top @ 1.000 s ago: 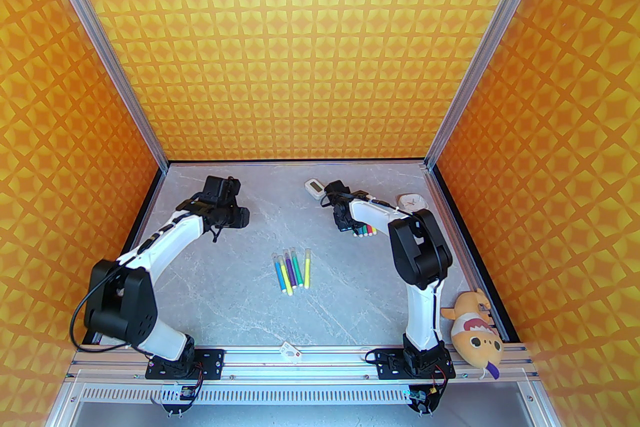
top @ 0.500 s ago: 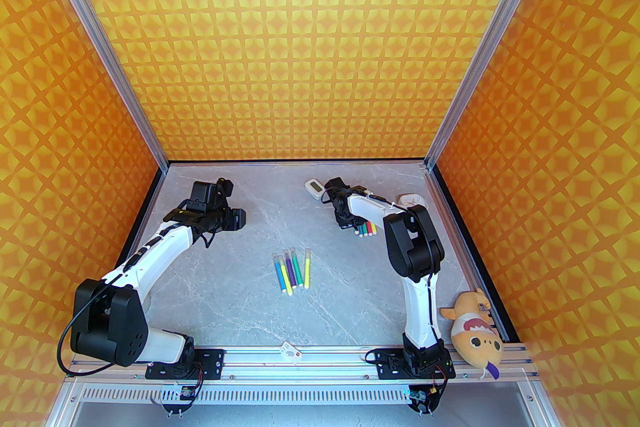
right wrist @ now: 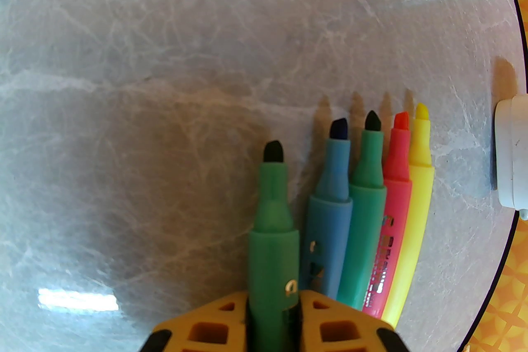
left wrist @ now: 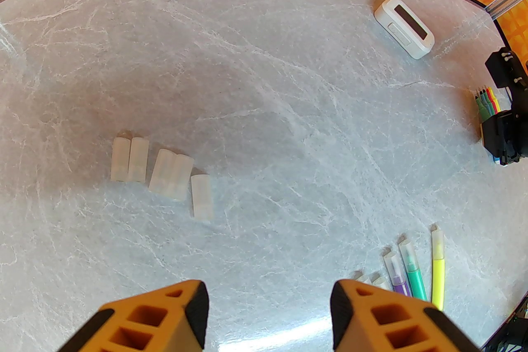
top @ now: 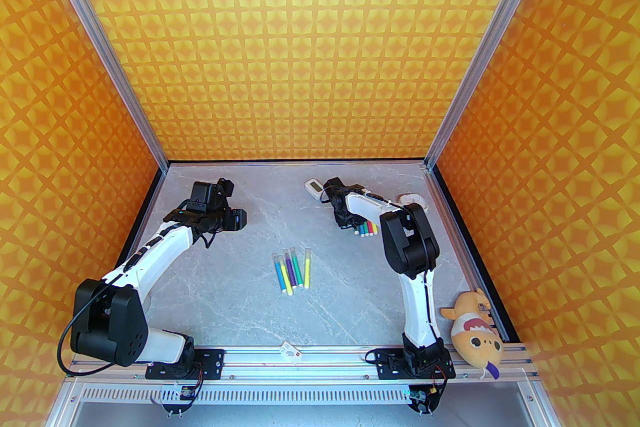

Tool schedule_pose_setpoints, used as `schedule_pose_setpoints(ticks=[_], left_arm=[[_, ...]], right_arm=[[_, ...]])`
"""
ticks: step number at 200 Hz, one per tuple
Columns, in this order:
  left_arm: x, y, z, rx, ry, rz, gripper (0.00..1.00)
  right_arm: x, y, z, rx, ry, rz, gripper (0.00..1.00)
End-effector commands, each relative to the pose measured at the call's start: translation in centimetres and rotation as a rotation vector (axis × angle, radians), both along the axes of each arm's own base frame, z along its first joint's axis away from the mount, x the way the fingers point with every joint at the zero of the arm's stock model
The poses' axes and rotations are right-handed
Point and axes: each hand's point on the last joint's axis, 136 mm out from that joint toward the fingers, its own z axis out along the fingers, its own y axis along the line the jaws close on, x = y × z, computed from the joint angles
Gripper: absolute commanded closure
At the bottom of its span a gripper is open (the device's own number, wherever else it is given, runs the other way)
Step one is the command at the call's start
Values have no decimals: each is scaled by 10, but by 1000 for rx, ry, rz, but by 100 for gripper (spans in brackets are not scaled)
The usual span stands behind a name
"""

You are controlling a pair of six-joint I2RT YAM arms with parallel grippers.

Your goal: Open the pen caps

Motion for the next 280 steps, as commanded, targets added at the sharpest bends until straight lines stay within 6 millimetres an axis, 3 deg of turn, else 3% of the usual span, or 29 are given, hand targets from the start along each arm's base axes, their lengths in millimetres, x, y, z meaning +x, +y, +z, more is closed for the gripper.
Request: schedule_pose_setpoints(ticks=[1,31,100,190,231,280], left_arm=[[0,-1,6,-24,-17,-6,47],[1,-1,7,-24,-19,-6,47],[-2,-1,5,-26,-10,-11,46],[0,-4,0,-35,5,-17,46],[4,-5,-3,-37,2,-15,46],[8,-6,-7,-45,-13,-11,46]], right_arm=[[-1,-2,-6,3,31,-1,77],[-3,-1,-7,12,39,-4,71],[-3,1,-3,31,21,3,71],[-10,23,32,175,-67,71,65],[-23,40,52,216,-100,112,63],[-60,78,64,280,-123,176,61]])
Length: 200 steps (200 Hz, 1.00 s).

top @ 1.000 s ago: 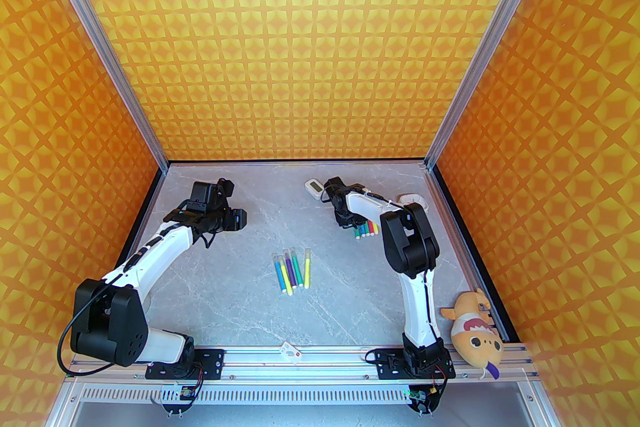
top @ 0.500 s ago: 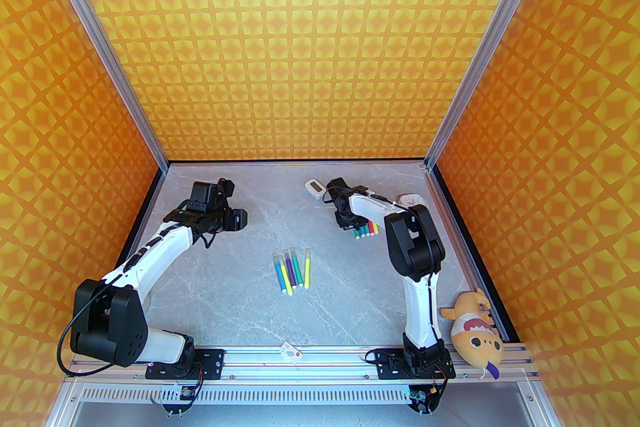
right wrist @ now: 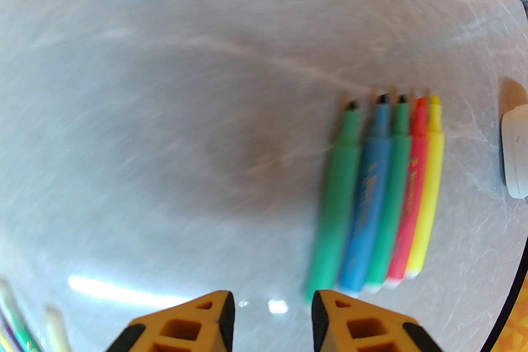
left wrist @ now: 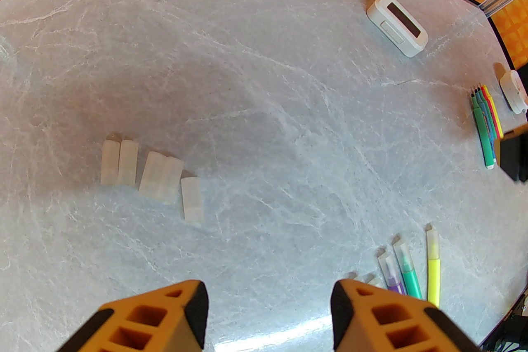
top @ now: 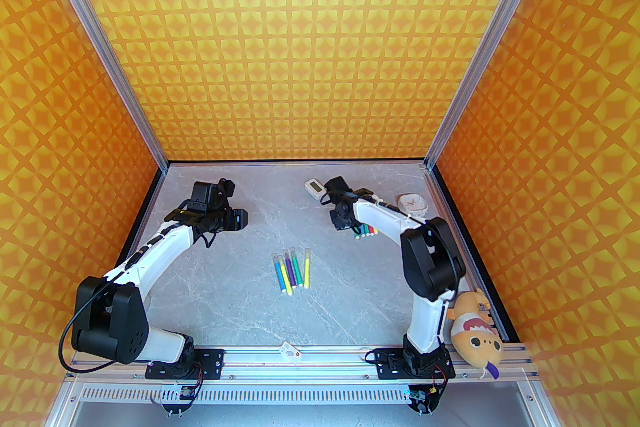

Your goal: Open the pen caps

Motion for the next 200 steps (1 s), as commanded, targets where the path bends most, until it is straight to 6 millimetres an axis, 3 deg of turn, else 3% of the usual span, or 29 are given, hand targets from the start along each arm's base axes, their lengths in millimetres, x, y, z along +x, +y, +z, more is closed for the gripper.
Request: schedule_pose_setpoints(ticks=[1,48,115,200], left_arm=[[4,0,-5,-23,-8,5,46],[5,0,-11,-26,-17,8,46],[6,1,-17,-38,-42,19,41],[6,5,-14,-29,-104,6,29]], right_arm=[[-18,21,9,75,-21,20,61],[-63,67,4,296,16,69,60],[-114,87,-10,383,60,-62,60],[-139,111,-25,347,172,-76,60]])
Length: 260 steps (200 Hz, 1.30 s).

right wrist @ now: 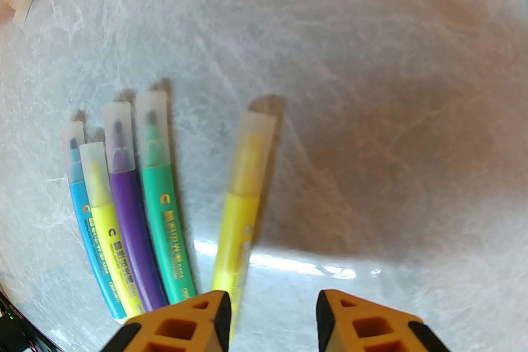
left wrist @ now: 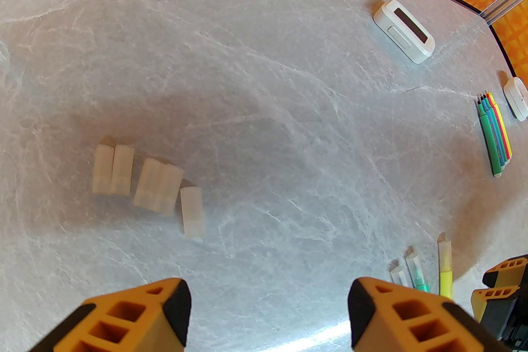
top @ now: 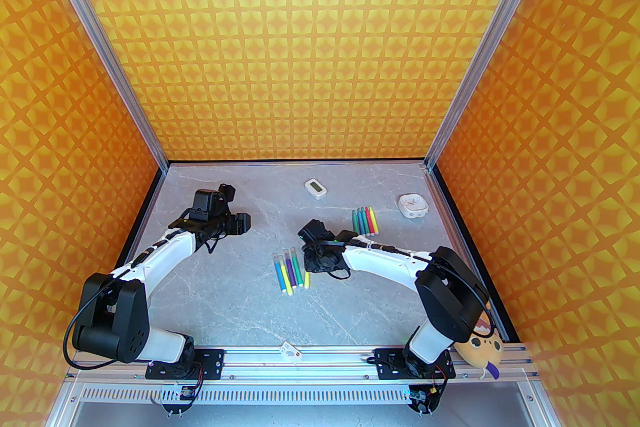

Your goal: Open the pen caps

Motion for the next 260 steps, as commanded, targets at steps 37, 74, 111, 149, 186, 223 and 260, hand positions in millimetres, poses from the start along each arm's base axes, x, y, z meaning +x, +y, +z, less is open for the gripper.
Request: schedule_pose_setpoints(ticks=[37,74,111,149,186,223,260], left_arm=[[4,8,4,-11,-57,9,25],[7,11,2,-11,-62,16,24],[10,16,7,-20,-88,34,24],[12,17,6,-20,-85,37,24],[11,17,5,-18,-83,36,24],[12,17,2,-16,-79,36,24],[13,18,1,-16,-80,37,25]], right_arm=[[-11,20,-5,-16,60,-13,60],[-14,27,-11,-11,92,-18,60],[-17,19,-15,-43,102,-54,60],[-19,21,-23,-66,146,-44,61],[-20,24,-29,-86,177,-29,62],[-22,27,-36,-90,203,-23,63],[-19,22,-40,-130,194,-38,64]])
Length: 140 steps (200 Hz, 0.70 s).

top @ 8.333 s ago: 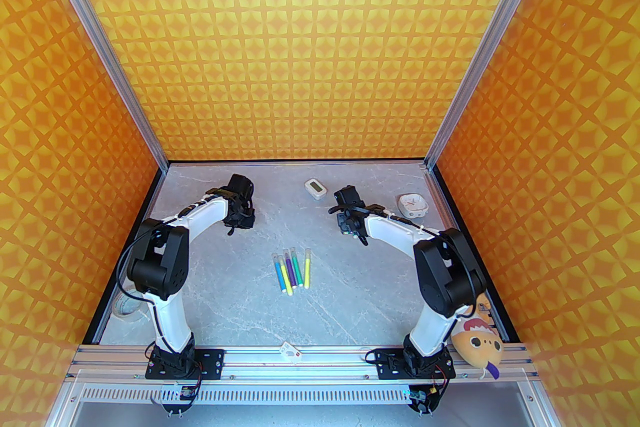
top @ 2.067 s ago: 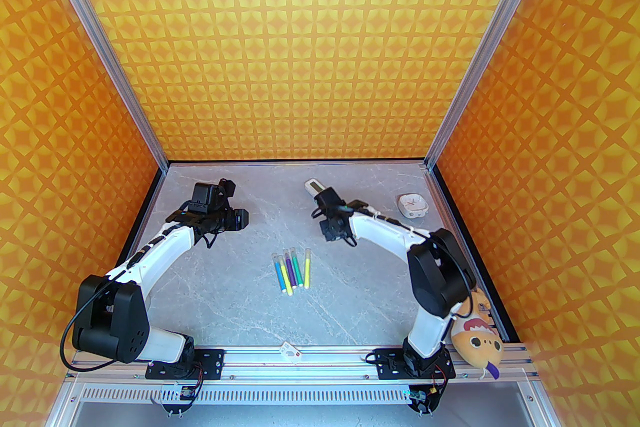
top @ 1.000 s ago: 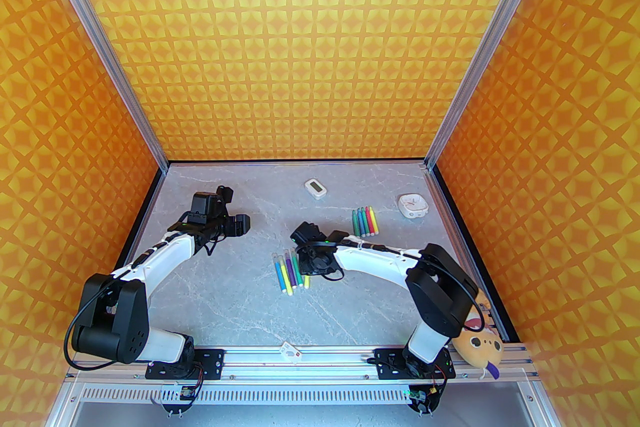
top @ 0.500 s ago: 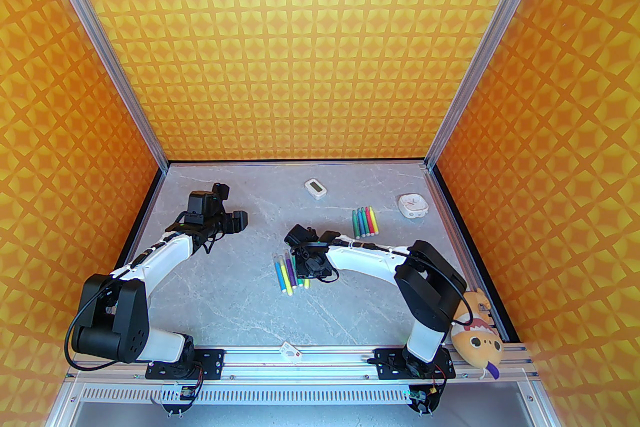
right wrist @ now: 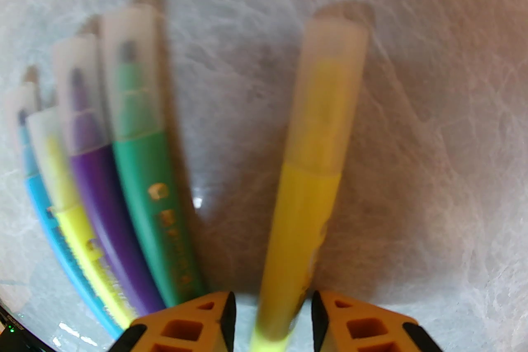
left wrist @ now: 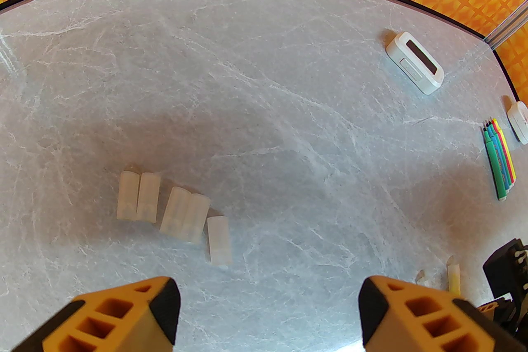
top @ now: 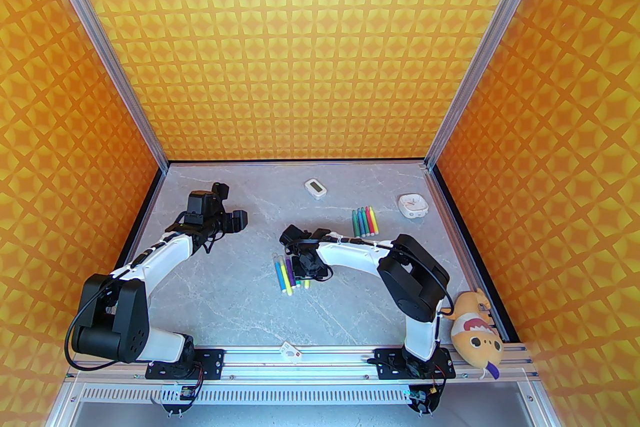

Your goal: Open the pen caps

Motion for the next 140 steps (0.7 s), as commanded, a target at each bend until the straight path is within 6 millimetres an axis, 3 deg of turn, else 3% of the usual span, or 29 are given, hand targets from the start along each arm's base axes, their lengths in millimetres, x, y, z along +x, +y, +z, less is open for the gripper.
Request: schedule_pose_setpoints(ticks=[1,66,140], left_arm=[[0,2,-1,-3,-8,-6,25],[0,4,-1,-2,-10,-3,25],[-2,6,1,0,-14,0,25]], right_arm=[[1,-4,-3,-39,4,-10,64],[2,-9,-13,-90,15,-2,67],[17,-12,-21,-112,19,-3,72]])
